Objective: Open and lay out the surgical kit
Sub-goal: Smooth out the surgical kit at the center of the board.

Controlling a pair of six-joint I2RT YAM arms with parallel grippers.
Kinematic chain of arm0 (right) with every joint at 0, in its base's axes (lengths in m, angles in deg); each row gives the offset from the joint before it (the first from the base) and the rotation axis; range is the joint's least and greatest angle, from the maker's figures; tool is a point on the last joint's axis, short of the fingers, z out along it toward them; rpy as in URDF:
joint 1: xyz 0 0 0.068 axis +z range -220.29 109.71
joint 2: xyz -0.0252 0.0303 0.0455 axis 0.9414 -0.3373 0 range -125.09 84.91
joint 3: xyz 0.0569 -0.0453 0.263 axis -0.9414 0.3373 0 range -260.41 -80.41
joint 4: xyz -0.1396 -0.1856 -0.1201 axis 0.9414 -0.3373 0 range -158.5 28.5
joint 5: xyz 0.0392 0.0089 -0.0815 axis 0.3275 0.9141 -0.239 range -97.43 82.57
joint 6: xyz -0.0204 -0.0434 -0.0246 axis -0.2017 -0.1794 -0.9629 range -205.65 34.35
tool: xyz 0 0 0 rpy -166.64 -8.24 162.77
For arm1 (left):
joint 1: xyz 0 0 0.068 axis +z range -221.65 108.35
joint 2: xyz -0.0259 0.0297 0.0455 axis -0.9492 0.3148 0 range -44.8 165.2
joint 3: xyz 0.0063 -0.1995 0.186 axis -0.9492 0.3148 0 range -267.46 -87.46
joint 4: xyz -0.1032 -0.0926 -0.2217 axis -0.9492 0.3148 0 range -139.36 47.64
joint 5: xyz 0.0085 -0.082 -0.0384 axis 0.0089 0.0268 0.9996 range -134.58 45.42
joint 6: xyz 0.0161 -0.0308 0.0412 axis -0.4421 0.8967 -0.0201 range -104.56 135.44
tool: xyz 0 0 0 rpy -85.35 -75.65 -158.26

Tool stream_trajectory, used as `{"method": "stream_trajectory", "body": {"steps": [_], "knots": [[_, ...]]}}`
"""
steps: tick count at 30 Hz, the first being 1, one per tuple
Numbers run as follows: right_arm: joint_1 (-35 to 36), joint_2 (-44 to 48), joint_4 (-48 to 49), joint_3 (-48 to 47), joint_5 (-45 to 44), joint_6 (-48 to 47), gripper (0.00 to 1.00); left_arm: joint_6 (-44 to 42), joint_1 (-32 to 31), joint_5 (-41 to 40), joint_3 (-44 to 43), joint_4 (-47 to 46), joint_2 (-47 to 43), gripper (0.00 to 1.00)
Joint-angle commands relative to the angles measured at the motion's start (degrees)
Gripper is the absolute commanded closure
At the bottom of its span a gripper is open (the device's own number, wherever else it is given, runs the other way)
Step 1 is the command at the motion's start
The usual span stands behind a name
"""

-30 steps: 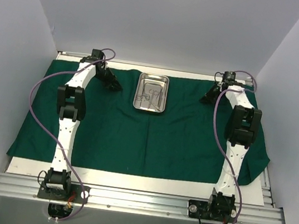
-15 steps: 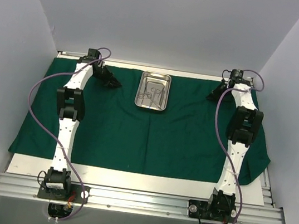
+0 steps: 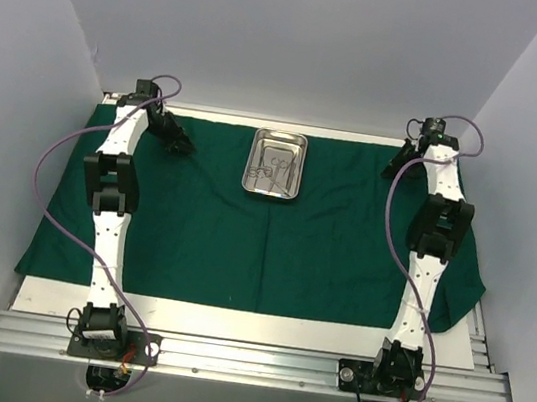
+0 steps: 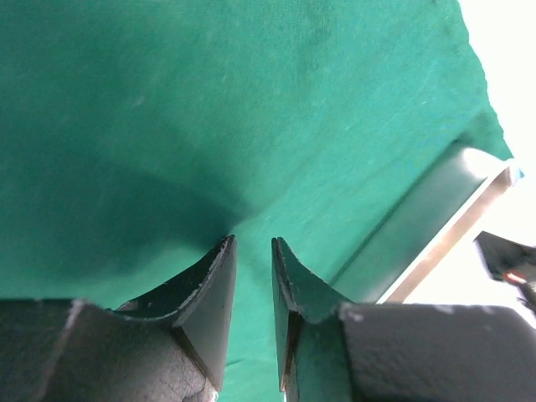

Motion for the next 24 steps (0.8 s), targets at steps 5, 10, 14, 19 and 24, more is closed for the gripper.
{"method": "stream_trajectory", "body": {"steps": [5, 10, 14, 19, 24], "knots": [[-3.39, 26.7, -3.53, 19.38, -9.69, -4.5, 1.0, -10.51, -4.92, -11.94, 10.69, 0.24, -19.11, 0.67], [-8.4, 41.33, -0.19, 42.37, -13.65, -3.35, 1.0, -11.13, -5.46, -11.86, 33.2, -6.44, -29.3, 0.67], [-12.61, 47.13, -3.0, 51.88, -17.87, -5.28, 1.0, -11.39, -3.97, -11.07, 41.83, -8.38, -32.66, 0.67], [-16.84, 51.1, -2.05, 62.68, -21.92, -6.43, 1.0, -10.87, -1.86, -8.78, 44.92, -9.62, -33.37, 0.67], [-17.9, 49.44, -0.54, 67.27, -22.62, -7.66, 1.0, -10.6, -0.63, -6.24, 43.51, -9.27, -31.87, 0.65]]}}
